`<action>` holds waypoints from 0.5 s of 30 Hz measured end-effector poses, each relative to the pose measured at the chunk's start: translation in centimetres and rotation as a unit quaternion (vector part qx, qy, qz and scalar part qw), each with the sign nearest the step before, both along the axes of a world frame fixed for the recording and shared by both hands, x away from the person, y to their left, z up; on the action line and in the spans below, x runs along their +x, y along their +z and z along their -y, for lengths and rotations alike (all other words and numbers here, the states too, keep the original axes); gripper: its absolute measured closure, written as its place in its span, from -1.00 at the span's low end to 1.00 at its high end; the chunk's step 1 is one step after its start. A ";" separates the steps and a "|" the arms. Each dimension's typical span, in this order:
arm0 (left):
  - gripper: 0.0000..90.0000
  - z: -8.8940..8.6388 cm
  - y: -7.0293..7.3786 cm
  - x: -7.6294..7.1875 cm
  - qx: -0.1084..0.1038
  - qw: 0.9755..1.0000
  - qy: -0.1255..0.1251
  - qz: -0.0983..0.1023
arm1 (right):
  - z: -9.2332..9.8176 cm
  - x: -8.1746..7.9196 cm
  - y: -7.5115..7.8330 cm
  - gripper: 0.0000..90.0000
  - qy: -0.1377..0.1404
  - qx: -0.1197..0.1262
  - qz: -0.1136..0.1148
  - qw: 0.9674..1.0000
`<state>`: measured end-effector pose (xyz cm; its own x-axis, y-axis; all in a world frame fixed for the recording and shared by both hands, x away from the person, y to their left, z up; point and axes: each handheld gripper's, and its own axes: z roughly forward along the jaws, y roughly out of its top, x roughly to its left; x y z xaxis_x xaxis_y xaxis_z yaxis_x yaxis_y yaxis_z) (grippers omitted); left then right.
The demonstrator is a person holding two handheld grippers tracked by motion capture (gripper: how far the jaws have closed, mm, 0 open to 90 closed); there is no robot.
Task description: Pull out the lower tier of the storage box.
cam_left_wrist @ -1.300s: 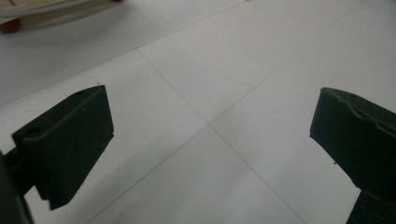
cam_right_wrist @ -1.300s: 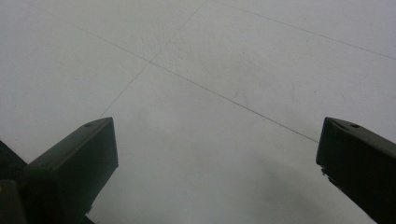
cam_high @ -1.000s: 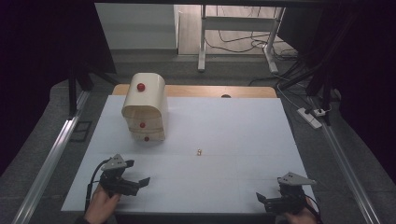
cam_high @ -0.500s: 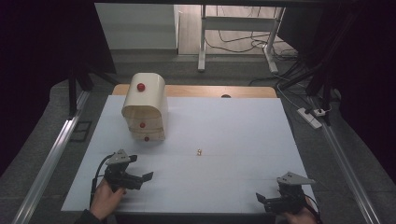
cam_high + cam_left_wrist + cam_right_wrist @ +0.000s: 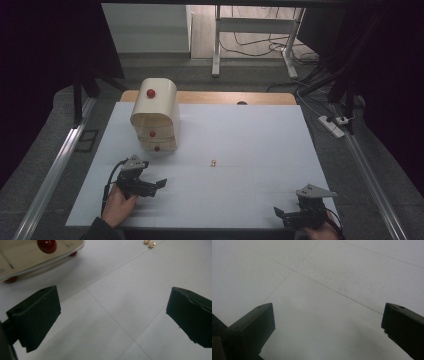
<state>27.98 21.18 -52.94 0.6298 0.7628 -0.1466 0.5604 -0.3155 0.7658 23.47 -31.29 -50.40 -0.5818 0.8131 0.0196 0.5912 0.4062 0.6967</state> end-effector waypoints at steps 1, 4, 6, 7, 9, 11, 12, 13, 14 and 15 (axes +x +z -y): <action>-1.00 0.0 0.0 0.1 0.001 1.000 0.001 0.000 | 0.0 0.0 0.0 -1.00 0.000 0.000 -0.001 1.000; -1.00 0.1 0.1 0.4 0.005 1.000 0.006 0.000 | 0.0 0.0 0.0 -1.00 0.000 -0.001 -0.002 1.000; -1.00 0.1 0.1 0.6 0.005 1.000 0.009 0.000 | 0.0 0.0 0.0 -1.00 0.001 -0.002 -0.002 1.000; -1.00 0.1 0.1 0.7 0.006 1.000 0.010 0.000 | 0.0 0.0 0.0 -1.00 0.001 -0.002 -0.002 1.000; -1.00 0.1 0.2 0.9 0.007 1.000 0.014 0.001 | -0.1 0.0 0.0 -1.00 0.001 -0.002 -0.002 1.000; -1.00 0.1 0.2 1.2 0.010 1.000 0.016 0.003 | -0.1 0.0 0.0 -1.00 0.002 -0.002 -0.002 1.000; -1.00 0.2 0.2 1.3 0.011 1.000 0.017 0.003 | -0.1 0.0 0.0 -1.00 0.002 -0.002 -0.002 1.000; -1.00 0.2 0.3 1.5 0.013 1.000 0.018 0.003 | -0.1 0.0 0.0 -1.00 0.002 -0.002 -0.002 1.000; -1.00 0.2 0.3 1.6 0.015 1.000 0.017 0.003 | -0.1 0.0 0.0 -1.00 0.002 -0.003 -0.002 1.000; -1.00 0.3 0.3 1.8 0.016 1.000 0.017 0.004 | -0.1 0.0 0.0 -1.00 0.002 -0.003 -0.002 1.000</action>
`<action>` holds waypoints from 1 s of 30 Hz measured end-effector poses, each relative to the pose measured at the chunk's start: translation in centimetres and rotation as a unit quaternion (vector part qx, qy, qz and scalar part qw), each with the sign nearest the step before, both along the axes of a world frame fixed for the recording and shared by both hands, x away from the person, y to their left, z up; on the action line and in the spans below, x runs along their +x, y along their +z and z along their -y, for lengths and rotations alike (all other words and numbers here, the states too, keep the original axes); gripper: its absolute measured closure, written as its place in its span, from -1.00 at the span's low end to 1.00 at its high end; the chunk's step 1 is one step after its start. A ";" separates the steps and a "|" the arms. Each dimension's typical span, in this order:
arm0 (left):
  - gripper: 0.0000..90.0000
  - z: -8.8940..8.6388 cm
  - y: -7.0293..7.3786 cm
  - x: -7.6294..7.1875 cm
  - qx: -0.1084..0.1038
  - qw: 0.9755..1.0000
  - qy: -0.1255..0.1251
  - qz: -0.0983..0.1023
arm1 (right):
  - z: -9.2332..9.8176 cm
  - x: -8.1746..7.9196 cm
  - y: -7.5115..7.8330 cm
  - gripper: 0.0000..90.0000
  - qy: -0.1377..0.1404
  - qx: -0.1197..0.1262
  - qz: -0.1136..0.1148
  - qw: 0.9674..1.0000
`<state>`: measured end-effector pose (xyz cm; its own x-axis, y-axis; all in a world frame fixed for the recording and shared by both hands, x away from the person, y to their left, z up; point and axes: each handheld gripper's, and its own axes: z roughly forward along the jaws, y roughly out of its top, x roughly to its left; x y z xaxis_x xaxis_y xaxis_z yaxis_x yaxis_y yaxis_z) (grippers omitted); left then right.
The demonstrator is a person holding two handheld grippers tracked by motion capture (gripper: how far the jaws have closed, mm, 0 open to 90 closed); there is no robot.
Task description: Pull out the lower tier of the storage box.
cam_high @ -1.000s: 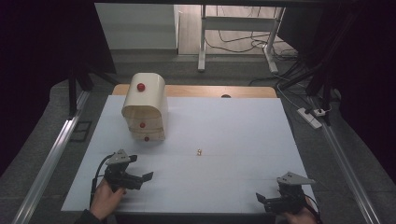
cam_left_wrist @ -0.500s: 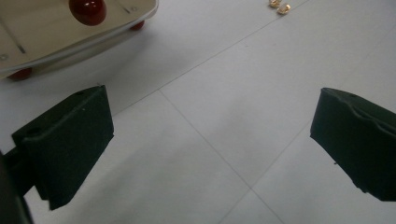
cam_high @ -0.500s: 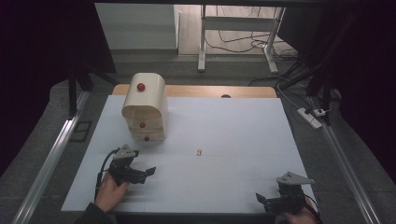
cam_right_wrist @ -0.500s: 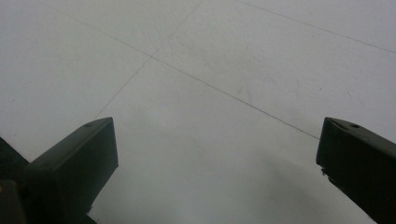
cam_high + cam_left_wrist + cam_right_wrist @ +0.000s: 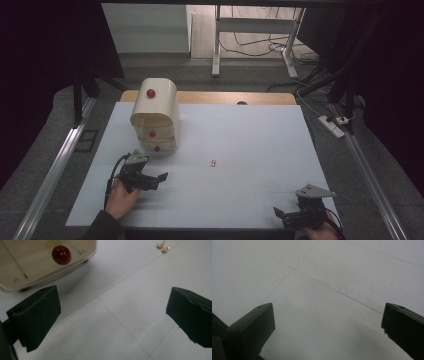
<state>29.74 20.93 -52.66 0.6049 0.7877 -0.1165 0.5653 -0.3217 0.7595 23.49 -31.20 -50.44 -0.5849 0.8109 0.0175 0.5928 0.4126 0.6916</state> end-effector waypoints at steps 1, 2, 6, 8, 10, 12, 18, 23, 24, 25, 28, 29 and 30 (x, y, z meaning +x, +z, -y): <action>-1.00 0.0 0.0 0.2 0.002 1.000 -0.002 0.001 | 0.0 0.0 0.0 -1.00 0.000 0.000 0.000 1.000; -1.00 0.0 0.0 0.3 0.001 1.000 -0.002 0.000 | 0.0 0.0 0.0 -1.00 0.000 0.000 0.000 1.000; -1.00 -0.1 -0.1 0.8 -0.001 1.000 -0.002 -0.002 | 0.0 0.0 0.0 -1.00 0.002 -0.001 0.000 1.000; -1.00 -0.2 -0.1 1.0 -0.005 1.000 -0.003 -0.003 | 0.0 0.0 0.0 -1.00 0.002 -0.002 -0.001 1.000; -1.00 -0.3 0.0 1.2 -0.007 1.000 -0.001 -0.001 | -0.1 0.0 0.0 -1.00 0.003 -0.003 -0.002 1.000; -0.98 -0.4 0.0 1.4 -0.011 1.000 -0.003 -0.001 | -0.1 0.0 0.0 -1.00 0.003 -0.004 -0.002 1.000; -0.93 0.0 0.0 1.9 0.011 1.000 -0.006 -0.001 | -0.1 0.0 -0.1 -1.00 0.004 -0.007 -0.004 1.000; -0.79 0.1 0.2 2.3 0.031 0.999 0.015 0.007 | -0.2 0.1 -0.1 -1.00 0.005 -0.008 -0.005 1.000; -0.74 0.1 0.3 2.3 0.032 0.999 0.019 0.008 | -0.2 0.1 -0.1 -1.00 0.005 -0.009 -0.006 1.000; -0.71 0.1 0.3 2.5 0.034 0.999 0.025 0.010 | -0.2 0.1 -0.1 -1.00 0.006 -0.009 -0.006 1.000; -0.59 0.1 0.2 2.6 0.043 0.998 0.037 0.018 | -0.2 0.1 -0.1 -1.00 0.006 -0.011 -0.006 1.000; -0.56 0.2 0.2 2.7 0.049 0.998 0.043 0.023 | -0.2 0.1 -0.1 -1.00 0.006 -0.011 -0.007 1.000; -0.51 0.2 0.2 2.7 0.056 0.997 0.049 0.027 | -0.2 0.1 -0.1 -1.00 0.007 -0.011 -0.007 1.000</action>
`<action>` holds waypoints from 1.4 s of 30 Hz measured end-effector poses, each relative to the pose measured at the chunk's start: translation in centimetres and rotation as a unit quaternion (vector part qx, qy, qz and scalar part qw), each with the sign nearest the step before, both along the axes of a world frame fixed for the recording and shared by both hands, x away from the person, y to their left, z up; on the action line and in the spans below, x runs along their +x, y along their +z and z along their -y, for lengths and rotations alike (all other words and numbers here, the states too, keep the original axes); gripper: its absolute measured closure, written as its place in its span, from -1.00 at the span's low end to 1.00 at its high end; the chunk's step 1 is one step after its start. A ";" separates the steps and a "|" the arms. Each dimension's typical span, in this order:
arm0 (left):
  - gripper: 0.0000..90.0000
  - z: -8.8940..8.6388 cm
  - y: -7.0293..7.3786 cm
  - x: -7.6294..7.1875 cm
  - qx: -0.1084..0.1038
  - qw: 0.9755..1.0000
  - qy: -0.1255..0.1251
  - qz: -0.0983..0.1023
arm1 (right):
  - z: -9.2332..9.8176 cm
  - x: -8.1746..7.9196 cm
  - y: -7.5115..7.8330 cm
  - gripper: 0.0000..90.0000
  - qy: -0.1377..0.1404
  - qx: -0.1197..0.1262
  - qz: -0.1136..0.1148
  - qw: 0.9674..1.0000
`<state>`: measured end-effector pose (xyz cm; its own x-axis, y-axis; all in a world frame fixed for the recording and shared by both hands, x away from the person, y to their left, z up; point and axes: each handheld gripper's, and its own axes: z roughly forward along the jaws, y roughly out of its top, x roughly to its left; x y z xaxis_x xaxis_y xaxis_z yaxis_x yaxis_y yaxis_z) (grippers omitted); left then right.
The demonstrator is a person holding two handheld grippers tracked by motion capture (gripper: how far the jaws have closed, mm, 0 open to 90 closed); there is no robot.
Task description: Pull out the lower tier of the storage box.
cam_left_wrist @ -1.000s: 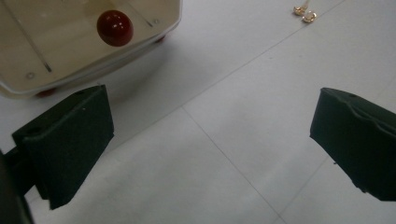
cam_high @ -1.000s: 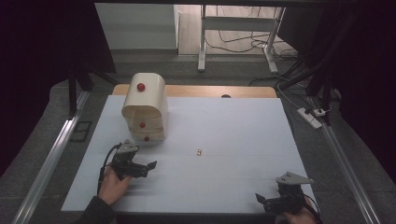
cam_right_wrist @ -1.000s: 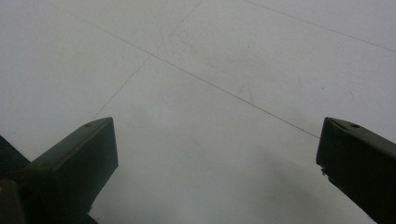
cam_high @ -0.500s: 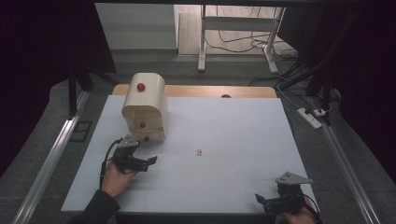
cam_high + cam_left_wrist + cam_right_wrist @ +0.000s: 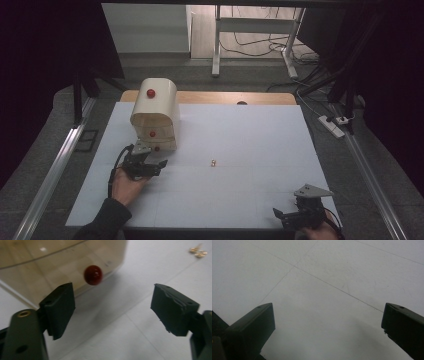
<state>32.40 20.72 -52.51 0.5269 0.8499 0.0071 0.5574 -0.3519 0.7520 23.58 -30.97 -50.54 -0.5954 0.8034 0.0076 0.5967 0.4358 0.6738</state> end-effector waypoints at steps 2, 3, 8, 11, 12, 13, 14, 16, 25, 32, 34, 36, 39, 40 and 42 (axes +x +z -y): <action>-0.39 0.1 0.1 0.0 0.011 1.000 0.007 0.006 | 0.0 0.0 0.0 -1.00 0.000 0.000 -0.001 1.000; -0.32 0.1 0.1 0.0 0.010 1.000 0.009 0.006 | 0.0 0.0 0.0 -1.00 0.001 -0.001 -0.001 1.000; 0.06 0.0 0.6 0.0 -0.004 1.000 0.025 0.010 | 0.0 0.0 0.0 -1.00 0.002 -0.003 -0.001 1.000; 0.22 0.2 0.6 0.0 0.002 0.999 0.034 0.012 | -0.1 0.0 0.0 -1.00 0.002 -0.003 -0.002 1.000; 0.26 0.2 0.6 0.0 0.001 0.999 0.040 0.011 | -0.1 0.0 0.0 -1.00 0.002 -0.003 -0.002 1.000; 0.30 0.3 0.6 0.0 0.001 0.999 0.044 0.011 | -0.1 0.0 0.0 -1.00 0.003 -0.003 -0.002 1.000; 0.33 0.4 0.6 0.0 0.004 0.999 0.048 0.011 | -0.1 0.0 0.0 -1.00 0.003 -0.004 -0.002 1.000; 0.41 0.5 0.7 0.0 0.011 0.998 0.056 0.013 | -0.1 0.0 0.0 -1.00 0.003 -0.004 -0.002 1.000; 0.61 1.0 0.8 0.1 0.022 0.997 0.072 0.011 | -0.2 0.0 -0.1 -1.00 0.005 -0.007 -0.003 1.000; 0.63 0.9 1.0 0.1 0.014 0.997 0.077 -0.001 | -0.2 0.0 -0.1 -1.00 0.006 -0.008 -0.003 1.000; 0.63 0.7 1.0 0.1 0.009 0.997 0.078 -0.003 | -0.2 0.0 -0.1 -1.00 0.007 -0.009 -0.002 1.000; 0.63 0.6 1.0 0.0 0.009 0.997 0.079 -0.004 | -0.2 0.0 -0.1 -1.00 0.007 -0.009 -0.002 1.000; 0.97 0.3 1.5 -0.7 -0.004 0.997 0.076 0.014 | -0.2 -0.1 -0.1 -1.00 0.008 -0.009 -0.001 1.000; 0.98 0.2 1.7 -0.8 0.002 0.997 0.081 0.015 | -0.2 -0.1 -0.1 -1.00 0.008 -0.009 -0.001 1.000; 0.98 0.0 1.6 -0.9 -0.004 0.997 0.082 0.014 | -0.2 -0.1 -0.1 -1.00 0.008 -0.010 -0.001 1.000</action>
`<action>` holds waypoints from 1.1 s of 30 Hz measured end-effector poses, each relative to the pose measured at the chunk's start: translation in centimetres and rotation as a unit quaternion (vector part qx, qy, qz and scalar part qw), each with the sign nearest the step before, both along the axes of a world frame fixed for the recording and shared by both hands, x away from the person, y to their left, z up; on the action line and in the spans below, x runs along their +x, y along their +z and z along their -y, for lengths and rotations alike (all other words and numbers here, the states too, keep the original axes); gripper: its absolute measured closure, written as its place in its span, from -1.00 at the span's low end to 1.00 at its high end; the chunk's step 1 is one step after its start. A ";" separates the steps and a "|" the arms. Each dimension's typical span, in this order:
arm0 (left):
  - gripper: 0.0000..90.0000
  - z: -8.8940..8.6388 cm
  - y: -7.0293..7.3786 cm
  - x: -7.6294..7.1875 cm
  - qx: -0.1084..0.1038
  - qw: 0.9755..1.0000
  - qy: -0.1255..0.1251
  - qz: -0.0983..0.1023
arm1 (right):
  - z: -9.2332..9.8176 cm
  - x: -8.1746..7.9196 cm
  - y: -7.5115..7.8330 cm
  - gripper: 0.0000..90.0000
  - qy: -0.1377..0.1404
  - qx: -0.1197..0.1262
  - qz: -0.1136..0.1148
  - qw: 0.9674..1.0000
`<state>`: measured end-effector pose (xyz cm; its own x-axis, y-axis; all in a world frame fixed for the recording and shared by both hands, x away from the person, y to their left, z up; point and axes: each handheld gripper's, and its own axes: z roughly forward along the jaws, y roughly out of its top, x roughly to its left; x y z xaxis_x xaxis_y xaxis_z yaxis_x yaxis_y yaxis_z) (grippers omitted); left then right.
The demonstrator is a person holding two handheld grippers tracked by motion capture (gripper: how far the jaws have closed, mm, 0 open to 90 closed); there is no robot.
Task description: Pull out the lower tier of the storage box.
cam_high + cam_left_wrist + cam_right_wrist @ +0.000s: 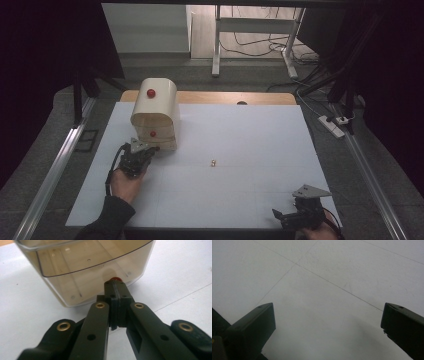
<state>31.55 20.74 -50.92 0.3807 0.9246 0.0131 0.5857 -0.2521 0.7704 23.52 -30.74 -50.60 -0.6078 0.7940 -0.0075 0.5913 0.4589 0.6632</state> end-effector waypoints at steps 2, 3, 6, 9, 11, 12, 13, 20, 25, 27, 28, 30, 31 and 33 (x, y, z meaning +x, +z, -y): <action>0.97 -0.2 -0.4 0.2 0.003 1.000 0.003 -0.006 | 0.0 0.0 0.0 -1.00 0.000 -0.001 -0.001 1.000; 0.90 -0.2 -0.6 0.3 0.005 1.000 0.005 -0.007 | 0.0 0.0 0.0 -1.00 0.000 -0.002 0.000 1.000; 0.68 -0.3 -0.7 0.4 -0.004 1.000 0.009 -0.006 | 0.0 0.0 0.0 -1.00 0.000 -0.002 0.000 1.000; 0.59 -0.4 -0.5 0.5 -0.014 1.000 0.016 0.000 | -0.1 0.1 0.0 -1.00 0.002 -0.003 -0.002 1.000; 0.56 -0.3 -0.4 0.5 -0.020 1.000 0.010 0.002 | -0.1 0.1 -0.1 -1.00 0.002 -0.003 -0.002 1.000; 0.48 -0.2 -0.4 0.5 -0.024 1.000 0.005 -0.003 | -0.1 0.0 0.0 -1.00 0.002 -0.004 -0.002 1.000; 0.43 -0.1 -0.4 0.5 -0.022 1.000 0.003 -0.005 | -0.1 0.0 0.0 -1.00 0.001 -0.003 -0.002 1.000; 0.45 1.3 -0.8 0.8 0.020 1.000 0.005 -0.010 | -0.1 0.1 -0.1 -1.00 0.001 -0.004 -0.004 1.000; 0.60 2.0 -0.7 1.0 0.038 0.999 0.020 -0.010 | -0.2 0.1 -0.1 -1.00 0.002 -0.006 -0.004 1.000; 0.62 2.0 -0.7 1.0 0.038 0.999 0.022 -0.014 | -0.2 0.1 -0.1 -1.00 0.002 -0.006 -0.005 1.000; 0.63 2.1 -0.6 1.0 0.039 0.999 0.022 -0.016 | -0.2 0.1 -0.1 -1.00 0.002 -0.006 -0.005 1.000; 0.63 2.0 -0.6 1.0 0.037 0.999 0.023 -0.019 | -0.2 0.1 -0.1 -1.00 0.002 -0.006 -0.005 1.000; 0.63 2.0 -0.6 1.0 0.035 0.999 0.023 -0.021 | -0.1 0.1 -0.1 -1.00 0.002 -0.006 -0.004 1.000; 0.64 1.9 -0.5 1.0 0.032 0.999 0.024 -0.023 | -0.1 0.1 -0.1 -1.00 0.002 -0.005 -0.004 1.000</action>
